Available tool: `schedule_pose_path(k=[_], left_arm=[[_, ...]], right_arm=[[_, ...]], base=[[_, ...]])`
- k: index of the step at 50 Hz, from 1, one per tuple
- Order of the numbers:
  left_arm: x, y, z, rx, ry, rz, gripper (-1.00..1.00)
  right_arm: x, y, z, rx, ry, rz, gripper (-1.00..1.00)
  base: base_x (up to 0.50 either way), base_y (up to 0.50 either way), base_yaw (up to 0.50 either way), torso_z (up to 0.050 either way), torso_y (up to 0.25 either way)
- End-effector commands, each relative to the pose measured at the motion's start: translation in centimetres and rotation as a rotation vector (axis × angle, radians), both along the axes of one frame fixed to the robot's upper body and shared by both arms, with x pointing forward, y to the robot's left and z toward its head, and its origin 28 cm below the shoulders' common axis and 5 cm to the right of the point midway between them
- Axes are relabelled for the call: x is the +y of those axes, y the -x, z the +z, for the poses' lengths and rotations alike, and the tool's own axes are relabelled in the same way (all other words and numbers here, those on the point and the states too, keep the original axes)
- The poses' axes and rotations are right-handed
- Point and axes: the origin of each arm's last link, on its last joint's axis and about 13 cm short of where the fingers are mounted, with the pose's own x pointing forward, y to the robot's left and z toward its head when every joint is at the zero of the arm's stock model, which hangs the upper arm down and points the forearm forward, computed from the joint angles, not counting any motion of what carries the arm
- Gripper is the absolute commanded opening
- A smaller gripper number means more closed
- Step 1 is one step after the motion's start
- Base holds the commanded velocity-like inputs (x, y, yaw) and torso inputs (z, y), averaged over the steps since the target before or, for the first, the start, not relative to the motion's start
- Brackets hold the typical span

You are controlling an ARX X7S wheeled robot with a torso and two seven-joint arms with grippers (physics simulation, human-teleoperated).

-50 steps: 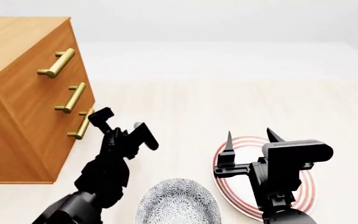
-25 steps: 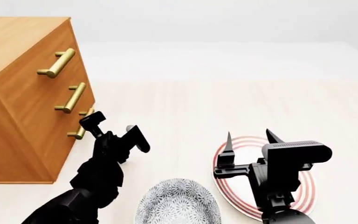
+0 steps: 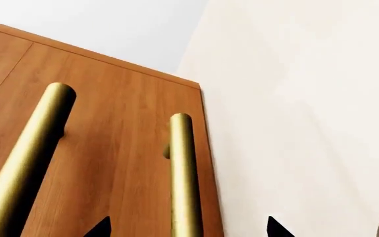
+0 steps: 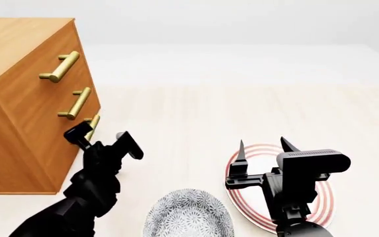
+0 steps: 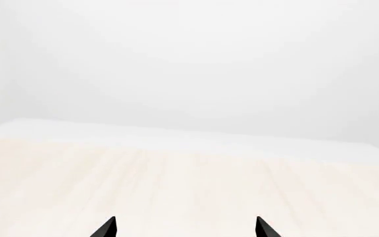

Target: Open the bottom drawer of the cabinet.

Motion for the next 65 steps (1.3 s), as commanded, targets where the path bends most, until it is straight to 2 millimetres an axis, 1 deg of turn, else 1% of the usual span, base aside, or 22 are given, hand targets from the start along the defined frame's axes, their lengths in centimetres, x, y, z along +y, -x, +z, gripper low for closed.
schedule_pose_path(k=[1,32,36,45,46,65], left_arm=[[0.86,0.28,0.00,0.016,-0.001,0.054,1.00],[1.35,0.58,-0.04,0.036,0.003,0.114,1.00],[1.54,0.71,0.07,0.039,-0.006,0.154,1.00],[1.47,0.60,0.01,0.021,-0.008,0.128,1.00],[1.45,0.56,0.00,0.015,-0.011,0.119,-1.00],[1.38,0.45,0.09,0.010,-0.014,0.106,-1.00]], right_arm=[[0.05,-0.03,0.05,0.000,-0.001,0.002,1.00],[0.04,-0.03,-0.24,0.005,-0.009,0.002,1.00],[0.03,-0.01,-0.25,0.005,-0.009,0.001,1.00],[0.04,-0.05,-0.26,0.005,-0.009,0.002,1.00],[0.05,-0.07,-0.27,0.006,-0.009,0.002,1.00],[0.15,-0.14,-0.05,0.000,-0.006,0.007,1.00]], base=[[0.00,0.00,0.00,0.000,0.000],[0.00,0.00,0.00,0.000,0.000],[0.00,0.00,0.00,0.000,0.000],[0.00,0.00,0.00,0.000,0.000],[0.00,0.00,0.00,0.000,0.000],[0.00,0.00,0.00,0.000,0.000]])
